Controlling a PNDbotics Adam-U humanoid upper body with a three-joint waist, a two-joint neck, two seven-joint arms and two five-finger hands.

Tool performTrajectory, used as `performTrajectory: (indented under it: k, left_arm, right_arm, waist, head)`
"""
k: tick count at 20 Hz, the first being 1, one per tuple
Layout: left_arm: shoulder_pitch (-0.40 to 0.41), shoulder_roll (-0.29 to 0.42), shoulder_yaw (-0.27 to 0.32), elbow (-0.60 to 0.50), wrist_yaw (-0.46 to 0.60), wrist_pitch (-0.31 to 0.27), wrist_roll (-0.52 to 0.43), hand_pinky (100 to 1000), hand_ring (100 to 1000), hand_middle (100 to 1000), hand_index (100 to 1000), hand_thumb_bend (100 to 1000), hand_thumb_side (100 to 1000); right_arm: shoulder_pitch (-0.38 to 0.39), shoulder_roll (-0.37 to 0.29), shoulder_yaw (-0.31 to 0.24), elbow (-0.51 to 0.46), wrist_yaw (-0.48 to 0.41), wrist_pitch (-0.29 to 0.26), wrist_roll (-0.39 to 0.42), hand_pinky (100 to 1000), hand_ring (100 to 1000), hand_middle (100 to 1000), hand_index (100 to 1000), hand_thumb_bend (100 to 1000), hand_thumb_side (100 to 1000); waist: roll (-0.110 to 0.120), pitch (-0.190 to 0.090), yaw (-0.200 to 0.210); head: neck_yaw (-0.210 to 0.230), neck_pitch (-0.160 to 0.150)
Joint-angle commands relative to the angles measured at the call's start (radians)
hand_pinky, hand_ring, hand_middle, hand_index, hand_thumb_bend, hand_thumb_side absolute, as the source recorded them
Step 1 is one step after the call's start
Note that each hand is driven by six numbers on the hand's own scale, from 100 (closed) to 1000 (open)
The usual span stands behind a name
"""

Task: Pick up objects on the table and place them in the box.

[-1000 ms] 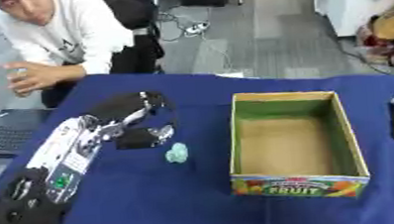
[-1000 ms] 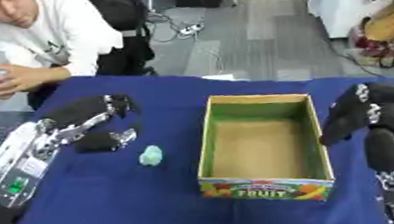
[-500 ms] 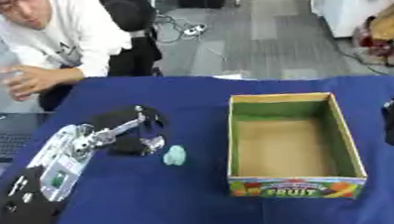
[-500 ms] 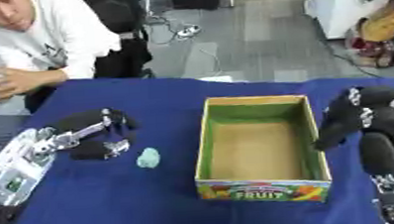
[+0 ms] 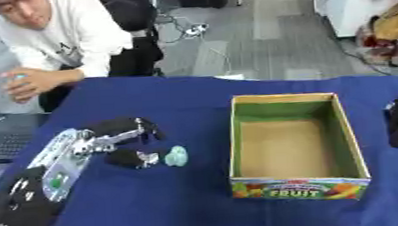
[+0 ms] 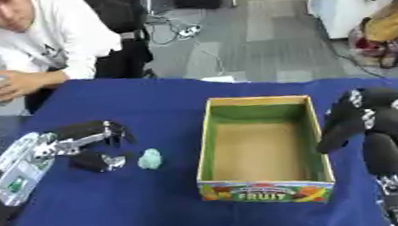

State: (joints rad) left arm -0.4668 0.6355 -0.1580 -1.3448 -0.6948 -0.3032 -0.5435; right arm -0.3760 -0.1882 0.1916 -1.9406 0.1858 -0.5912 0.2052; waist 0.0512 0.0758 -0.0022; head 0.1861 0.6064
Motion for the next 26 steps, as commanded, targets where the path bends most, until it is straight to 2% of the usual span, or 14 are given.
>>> performTrajectory:
  k: [1, 6, 11, 12, 16, 18, 19, 20, 21, 26]
  left_arm:
    - [-0.021, 0.037, -0.001, -0.017, -0.052, -0.008, -0.028, 732, 726, 831, 893, 924, 749]
    - [-0.033, 0.04, -0.015, -0.031, -0.156, -0.034, -0.046, 797, 782, 873, 926, 859, 669]
    - [-0.063, 0.033, -0.032, 0.0, -0.241, -0.064, -0.03, 799, 788, 878, 930, 803, 629]
    - [-0.07, 0.029, -0.034, 0.012, -0.252, -0.068, -0.025, 792, 788, 884, 935, 793, 624]
    - [-0.094, 0.003, -0.038, 0.076, -0.26, -0.079, -0.021, 636, 757, 903, 958, 774, 576]
    - [-0.106, -0.009, -0.04, 0.108, -0.249, -0.088, -0.033, 621, 757, 906, 960, 790, 569]
    - [-0.112, -0.014, -0.043, 0.122, -0.247, -0.093, -0.042, 624, 765, 913, 969, 881, 574]
    - [-0.119, -0.019, -0.044, 0.136, -0.246, -0.1, -0.053, 626, 766, 913, 969, 914, 584]
    - [-0.126, -0.023, -0.045, 0.149, -0.249, -0.106, -0.064, 635, 771, 917, 973, 1000, 631]
    - [-0.153, -0.042, -0.043, 0.192, -0.288, -0.135, -0.076, 658, 786, 925, 977, 1000, 660]
  right_arm:
    - [-0.003, -0.01, -0.002, -0.009, -0.006, 0.001, 0.004, 100, 241, 367, 461, 100, 925]
    - [-0.005, -0.009, -0.001, -0.008, -0.008, 0.001, 0.006, 100, 241, 367, 461, 100, 926]
    - [-0.003, -0.008, 0.0, -0.008, -0.01, 0.002, 0.008, 100, 241, 367, 461, 100, 922]
    - [-0.003, -0.007, 0.0, -0.008, -0.01, 0.002, 0.008, 100, 241, 367, 461, 100, 922]
    - [-0.001, -0.006, 0.0, -0.008, -0.014, 0.004, 0.009, 100, 240, 366, 463, 100, 921]
    - [-0.001, -0.006, 0.0, -0.008, -0.016, 0.005, 0.009, 100, 239, 366, 463, 100, 921]
    - [-0.001, -0.005, 0.0, -0.008, -0.016, 0.005, 0.009, 100, 239, 366, 463, 100, 921]
    - [0.0, -0.005, 0.0, -0.009, -0.017, 0.006, 0.009, 100, 239, 366, 463, 100, 921]
    - [0.0, -0.005, 0.001, -0.009, -0.018, 0.006, 0.009, 100, 239, 366, 463, 100, 921]
    - [0.001, -0.004, 0.0, -0.01, -0.021, 0.007, 0.011, 100, 239, 366, 463, 100, 922]
  waist:
    - [0.001, -0.012, 0.001]
    - [0.0, -0.012, -0.002]
    - [0.001, -0.014, -0.004]
    - [0.001, -0.014, -0.005]
    - [0.002, -0.014, -0.009]
    - [0.002, -0.014, -0.011]
    - [0.003, -0.015, -0.013]
    - [0.003, -0.015, -0.013]
    - [0.004, -0.015, -0.014]
    - [0.005, -0.016, -0.018]
  head:
    - [0.01, 0.001]
    - [0.013, 0.002]
    - [0.019, 0.002]
    - [0.02, 0.001]
    - [0.023, 0.0]
    - [0.024, -0.001]
    - [0.025, 0.0]
    - [0.025, 0.0]
    - [0.026, 0.001]
    - [0.028, 0.004]
